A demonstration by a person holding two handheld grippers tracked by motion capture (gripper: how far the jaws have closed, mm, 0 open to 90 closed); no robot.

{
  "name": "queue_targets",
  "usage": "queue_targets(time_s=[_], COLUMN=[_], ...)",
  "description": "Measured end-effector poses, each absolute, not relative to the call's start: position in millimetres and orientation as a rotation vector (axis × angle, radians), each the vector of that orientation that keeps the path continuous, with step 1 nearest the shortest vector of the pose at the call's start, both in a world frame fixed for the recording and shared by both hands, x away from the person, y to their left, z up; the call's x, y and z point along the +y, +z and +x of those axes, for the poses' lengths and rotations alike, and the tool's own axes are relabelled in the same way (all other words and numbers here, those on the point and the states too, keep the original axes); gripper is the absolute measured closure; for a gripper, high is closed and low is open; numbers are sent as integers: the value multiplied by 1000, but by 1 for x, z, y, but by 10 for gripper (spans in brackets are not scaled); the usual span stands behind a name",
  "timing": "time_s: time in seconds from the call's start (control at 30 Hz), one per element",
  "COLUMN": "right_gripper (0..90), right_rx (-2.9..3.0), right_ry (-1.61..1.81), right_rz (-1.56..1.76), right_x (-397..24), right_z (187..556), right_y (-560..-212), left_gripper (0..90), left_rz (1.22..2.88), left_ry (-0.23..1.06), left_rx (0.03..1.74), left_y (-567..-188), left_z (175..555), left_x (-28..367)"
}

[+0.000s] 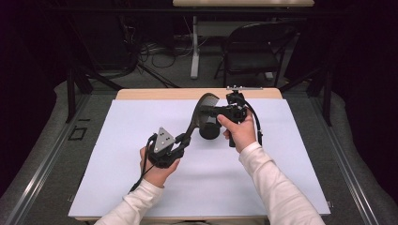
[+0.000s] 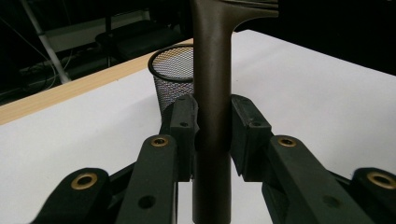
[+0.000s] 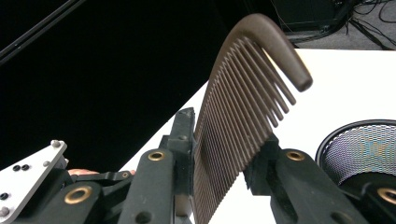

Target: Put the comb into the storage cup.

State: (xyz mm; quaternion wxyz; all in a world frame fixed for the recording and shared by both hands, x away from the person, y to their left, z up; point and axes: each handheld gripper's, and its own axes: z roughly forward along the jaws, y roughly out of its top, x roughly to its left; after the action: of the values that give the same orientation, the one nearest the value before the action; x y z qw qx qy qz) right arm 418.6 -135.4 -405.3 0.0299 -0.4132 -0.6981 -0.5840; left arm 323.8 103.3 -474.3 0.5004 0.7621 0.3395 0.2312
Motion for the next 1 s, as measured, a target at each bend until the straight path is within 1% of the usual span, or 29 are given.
queue_targets(time_s=[0.33, 1.0], right_gripper=[755, 825], right_rx=[-2134, -2063], right_ry=[-1803, -1786], right_rz=[-1265, -1272], right_x=[-136, -138], right_z=[419, 420], right_y=[-406, -407], left_gripper=[724, 724], left_rz=[1845, 1839], left_ry=[561, 563], left_rx=[818, 815], left_y=[-475, -475], left_z=[324, 323], left_x=[103, 103])
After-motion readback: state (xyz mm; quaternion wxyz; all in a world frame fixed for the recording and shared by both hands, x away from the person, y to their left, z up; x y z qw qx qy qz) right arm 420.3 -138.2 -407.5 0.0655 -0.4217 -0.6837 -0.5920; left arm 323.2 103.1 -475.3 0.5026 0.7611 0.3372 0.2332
